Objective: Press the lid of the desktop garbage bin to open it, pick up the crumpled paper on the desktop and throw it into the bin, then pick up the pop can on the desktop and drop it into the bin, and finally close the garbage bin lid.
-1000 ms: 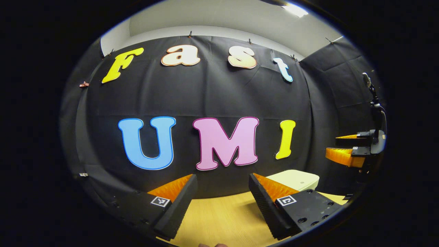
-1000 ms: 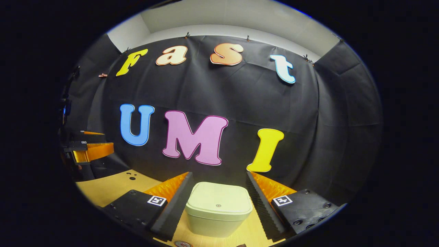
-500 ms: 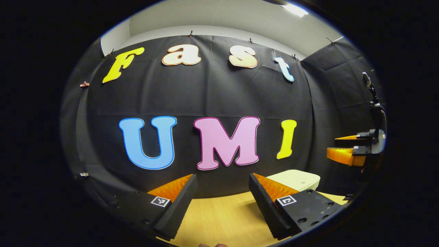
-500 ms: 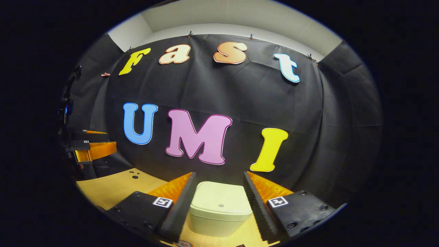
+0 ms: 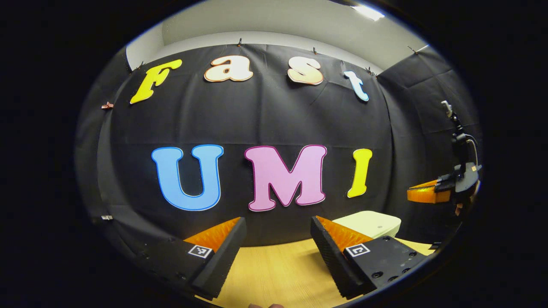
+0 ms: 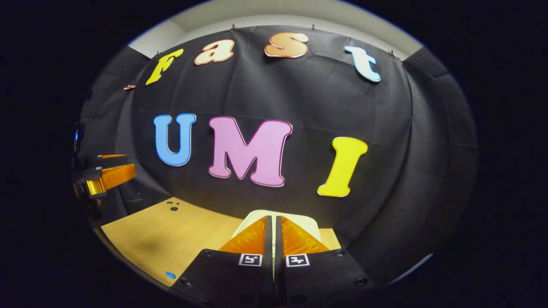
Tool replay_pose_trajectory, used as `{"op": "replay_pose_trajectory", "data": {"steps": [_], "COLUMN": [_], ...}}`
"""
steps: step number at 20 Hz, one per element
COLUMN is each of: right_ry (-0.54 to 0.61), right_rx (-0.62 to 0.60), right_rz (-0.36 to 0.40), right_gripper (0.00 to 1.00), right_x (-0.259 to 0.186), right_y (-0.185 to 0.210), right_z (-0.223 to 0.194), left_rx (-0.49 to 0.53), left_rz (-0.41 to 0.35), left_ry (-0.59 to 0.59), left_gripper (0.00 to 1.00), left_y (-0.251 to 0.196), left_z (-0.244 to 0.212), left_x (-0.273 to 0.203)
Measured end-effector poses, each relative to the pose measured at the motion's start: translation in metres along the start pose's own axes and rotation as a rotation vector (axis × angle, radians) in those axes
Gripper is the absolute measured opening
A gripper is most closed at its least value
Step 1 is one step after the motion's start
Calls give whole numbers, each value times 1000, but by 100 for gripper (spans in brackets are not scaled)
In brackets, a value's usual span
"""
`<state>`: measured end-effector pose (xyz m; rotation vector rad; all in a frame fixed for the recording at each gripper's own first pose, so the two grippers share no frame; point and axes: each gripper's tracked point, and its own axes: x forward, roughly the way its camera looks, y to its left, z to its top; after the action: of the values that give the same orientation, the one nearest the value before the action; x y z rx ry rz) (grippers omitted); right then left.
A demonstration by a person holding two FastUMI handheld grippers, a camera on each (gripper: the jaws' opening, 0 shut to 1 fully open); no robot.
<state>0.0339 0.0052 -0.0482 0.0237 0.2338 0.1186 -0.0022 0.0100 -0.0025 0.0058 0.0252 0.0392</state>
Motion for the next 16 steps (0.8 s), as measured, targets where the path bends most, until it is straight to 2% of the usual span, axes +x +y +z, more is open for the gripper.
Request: {"op": "replay_pose_trajectory", "data": {"steps": [3,8,11,16], "right_ry": [57,202,226,290], "right_rx": [17,-25,10,-5], "right_rz": [-6,34,44,63], "right_gripper": [5,5,5,5], "right_x": [16,44,61,83], "right_y": [-15,-13,-12,-9], "right_z": [-8,-43,-51,-78], "left_rx": [-2,-11,-15,-12], "left_rz": [10,16,20,31], "left_ry": [-1,11,21,31], "left_gripper": [97,97,97,97], "left_y": [1,-1,-1,2], "left_z": [1,-4,-7,-11], "left_x": [-1,-3,-3,-4]}}
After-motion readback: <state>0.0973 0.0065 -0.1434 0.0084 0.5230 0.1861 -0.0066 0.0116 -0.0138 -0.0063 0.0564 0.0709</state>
